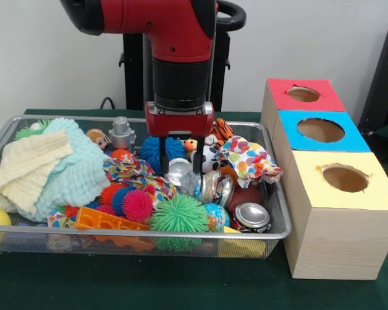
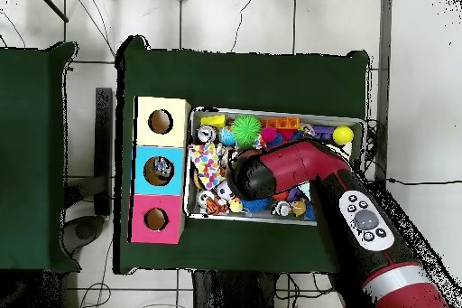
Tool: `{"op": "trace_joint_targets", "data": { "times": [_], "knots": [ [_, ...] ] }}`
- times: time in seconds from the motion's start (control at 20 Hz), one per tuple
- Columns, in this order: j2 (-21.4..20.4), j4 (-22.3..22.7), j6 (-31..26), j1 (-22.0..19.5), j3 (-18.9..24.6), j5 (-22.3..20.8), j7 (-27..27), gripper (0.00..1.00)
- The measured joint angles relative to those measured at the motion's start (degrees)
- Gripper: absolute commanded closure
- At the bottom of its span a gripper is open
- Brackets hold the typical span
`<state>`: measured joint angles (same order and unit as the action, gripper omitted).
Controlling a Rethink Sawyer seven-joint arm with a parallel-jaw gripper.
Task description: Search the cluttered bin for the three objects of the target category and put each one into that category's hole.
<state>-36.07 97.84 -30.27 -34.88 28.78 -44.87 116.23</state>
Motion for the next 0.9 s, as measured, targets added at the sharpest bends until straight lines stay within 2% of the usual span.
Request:
{"op": "trace_joint_targets", "data": {
  "times": [0.45,0.9],
  "knots": [
    [1.35,0.03,1.09,2.62,-0.02,-0.05,0.0,0.0],
    [3.21,0.02,1.09,2.81,-0.07,-0.05,0.0,0.0]
  ]
}}
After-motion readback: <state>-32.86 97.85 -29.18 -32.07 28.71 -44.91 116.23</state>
